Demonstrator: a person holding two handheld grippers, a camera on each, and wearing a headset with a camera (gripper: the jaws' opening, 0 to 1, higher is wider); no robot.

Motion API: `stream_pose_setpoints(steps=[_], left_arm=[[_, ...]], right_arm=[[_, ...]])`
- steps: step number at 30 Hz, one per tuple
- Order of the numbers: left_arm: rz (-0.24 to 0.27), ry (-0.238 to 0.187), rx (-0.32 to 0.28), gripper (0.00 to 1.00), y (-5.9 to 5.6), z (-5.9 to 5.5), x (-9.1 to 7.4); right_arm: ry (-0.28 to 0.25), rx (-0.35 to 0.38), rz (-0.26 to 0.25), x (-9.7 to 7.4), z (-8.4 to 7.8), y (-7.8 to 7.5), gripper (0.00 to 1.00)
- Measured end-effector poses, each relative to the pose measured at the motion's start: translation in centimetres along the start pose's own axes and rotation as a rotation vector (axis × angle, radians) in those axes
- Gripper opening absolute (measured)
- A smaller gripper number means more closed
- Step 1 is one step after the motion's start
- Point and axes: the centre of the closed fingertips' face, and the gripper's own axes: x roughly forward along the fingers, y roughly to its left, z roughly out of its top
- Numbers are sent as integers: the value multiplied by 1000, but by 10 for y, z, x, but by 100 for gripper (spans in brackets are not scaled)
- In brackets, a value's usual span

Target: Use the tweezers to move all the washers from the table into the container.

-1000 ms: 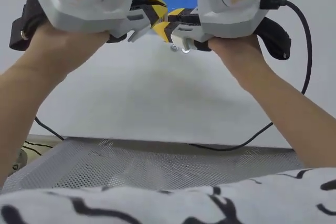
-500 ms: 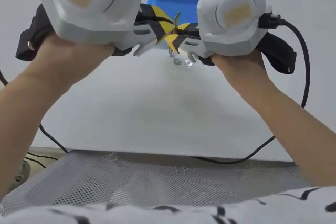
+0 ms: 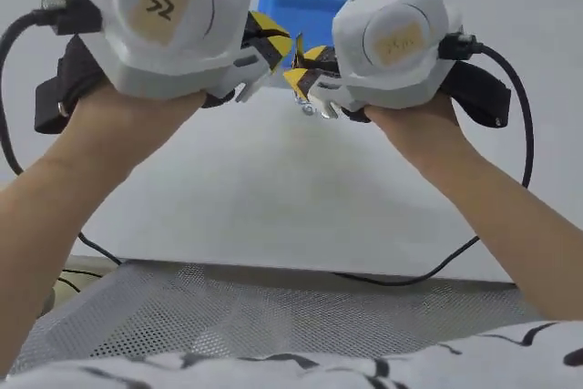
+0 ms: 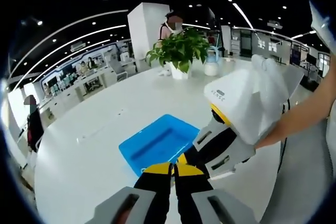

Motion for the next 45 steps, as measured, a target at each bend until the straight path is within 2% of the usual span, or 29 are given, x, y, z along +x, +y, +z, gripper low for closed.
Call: stream_pose_setpoints(steps=[3,7,9,13,17,19,22,23,25,28,32,34,37,41,45], left_arm=[[-30,6,6,0,-4,-1,8],[-61,0,-11,6,-13,1,9],[-47,-3,-12,5,-11,2,9],[-51,-1,-26,2,-9,2,13],[-53,8,-7,0,-4,2,18],[-90,11,62,0,-4,0,18],[-124,12,45,0,-6,-1,17],[-142,10,59,0,-9,-1,17],[-175,10,116,0,-13,0,16],[-197,23,146,0,-15,-1,15],[-248,39,170,0,-16,-3,14],[-255,41,171,0,-16,-3,14],[-265,41,169,0,-16,-2,16],[-292,49,175,0,-23,-3,17],[-296,49,183,0,-25,-2,19]], right_arm=[[-6,26,-8,-2,-1,-1,3],[-16,48,-7,-1,0,-1,3],[-15,45,-7,-2,0,1,3],[-20,38,-16,-2,0,0,3],[-22,24,-21,-1,0,1,3],[-25,13,-2,0,-1,1,3],[-22,-4,36,-1,-1,1,6],[-11,-6,63,-1,-3,4,6],[-12,-13,80,-2,-3,3,7],[-7,-57,110,-2,-4,5,7],[25,-102,146,0,-9,7,8],[45,-125,135,1,-16,4,9],[47,-152,143,1,-18,5,7],[57,-192,151,1,-19,7,7],[57,-166,152,2,-20,5,5]])
